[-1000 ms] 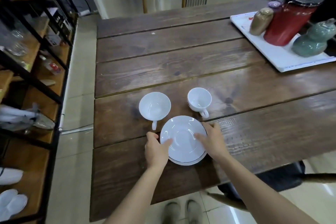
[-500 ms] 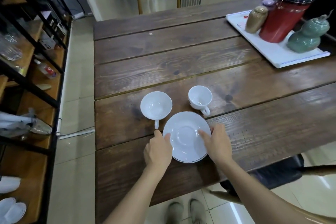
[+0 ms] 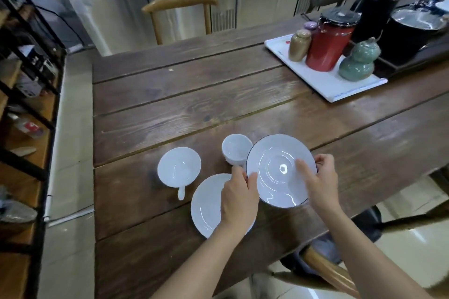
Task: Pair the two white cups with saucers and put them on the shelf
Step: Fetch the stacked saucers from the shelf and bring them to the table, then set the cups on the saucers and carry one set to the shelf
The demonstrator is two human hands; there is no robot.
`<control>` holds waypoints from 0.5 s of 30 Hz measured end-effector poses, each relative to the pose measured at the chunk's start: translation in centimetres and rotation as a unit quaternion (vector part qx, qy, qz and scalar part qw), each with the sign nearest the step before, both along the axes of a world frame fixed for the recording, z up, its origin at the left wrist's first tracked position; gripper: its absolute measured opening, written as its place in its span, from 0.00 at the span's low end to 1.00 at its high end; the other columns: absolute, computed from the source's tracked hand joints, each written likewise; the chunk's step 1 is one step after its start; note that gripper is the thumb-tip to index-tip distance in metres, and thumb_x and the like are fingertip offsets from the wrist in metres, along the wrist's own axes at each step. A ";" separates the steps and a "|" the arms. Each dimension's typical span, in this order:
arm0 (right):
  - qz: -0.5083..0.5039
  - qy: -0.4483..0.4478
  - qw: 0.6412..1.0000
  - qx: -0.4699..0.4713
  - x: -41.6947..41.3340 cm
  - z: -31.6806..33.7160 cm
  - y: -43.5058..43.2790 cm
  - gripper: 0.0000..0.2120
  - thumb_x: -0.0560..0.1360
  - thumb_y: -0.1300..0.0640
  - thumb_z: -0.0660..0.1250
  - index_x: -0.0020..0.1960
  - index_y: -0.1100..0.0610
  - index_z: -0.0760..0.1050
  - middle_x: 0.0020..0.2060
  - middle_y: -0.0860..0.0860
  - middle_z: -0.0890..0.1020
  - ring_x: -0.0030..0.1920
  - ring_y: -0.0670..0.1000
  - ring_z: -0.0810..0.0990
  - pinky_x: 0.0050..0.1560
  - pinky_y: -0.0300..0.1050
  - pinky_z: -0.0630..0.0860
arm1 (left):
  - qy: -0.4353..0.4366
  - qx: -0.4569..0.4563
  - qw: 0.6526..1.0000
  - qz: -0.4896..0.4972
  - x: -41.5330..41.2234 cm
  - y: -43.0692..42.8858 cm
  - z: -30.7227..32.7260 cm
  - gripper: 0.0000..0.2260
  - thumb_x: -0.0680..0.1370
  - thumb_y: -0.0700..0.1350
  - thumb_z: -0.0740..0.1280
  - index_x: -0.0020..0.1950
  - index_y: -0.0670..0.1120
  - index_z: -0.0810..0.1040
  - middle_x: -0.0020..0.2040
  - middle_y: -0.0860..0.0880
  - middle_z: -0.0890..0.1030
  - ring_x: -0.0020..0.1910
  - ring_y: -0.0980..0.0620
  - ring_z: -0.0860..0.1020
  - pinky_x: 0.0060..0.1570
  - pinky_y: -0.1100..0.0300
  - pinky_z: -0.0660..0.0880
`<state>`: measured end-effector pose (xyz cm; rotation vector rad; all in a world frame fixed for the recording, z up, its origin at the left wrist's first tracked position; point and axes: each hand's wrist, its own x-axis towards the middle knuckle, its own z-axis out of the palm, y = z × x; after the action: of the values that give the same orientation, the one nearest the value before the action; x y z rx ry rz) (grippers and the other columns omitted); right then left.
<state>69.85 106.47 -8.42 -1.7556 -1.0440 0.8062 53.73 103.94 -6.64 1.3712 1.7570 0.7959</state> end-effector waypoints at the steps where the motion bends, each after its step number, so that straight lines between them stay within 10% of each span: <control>1: 0.000 -0.001 1.000 -0.003 1.0 -0.1 0.6 0.11 0.75 0.56 0.67 0.51 0.58 0.66 0.44 0.53 0.74 0.43 0.53 0.73 0.38 0.46 0.69 | -0.010 -0.018 1.000 -0.004 1.1 0.4 -0.4 0.06 0.80 0.49 0.59 0.49 0.46 0.68 0.42 0.46 0.78 0.44 0.45 0.81 0.45 0.51 0.80; 15: 0.163 -0.148 0.960 -0.176 8.3 -5.2 6.3 0.09 0.76 0.55 0.63 0.50 0.55 0.63 0.44 0.51 0.76 0.44 0.56 0.75 0.43 0.47 0.68 | -0.037 -0.188 0.980 0.054 8.0 5.1 -5.3 0.10 0.79 0.40 0.60 0.60 0.47 0.67 0.60 0.46 0.77 0.57 0.47 0.76 0.57 0.54 0.75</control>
<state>78.18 112.81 -13.63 -2.0806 -1.4902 0.9984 61.72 109.02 -11.94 0.9919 1.8221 0.5280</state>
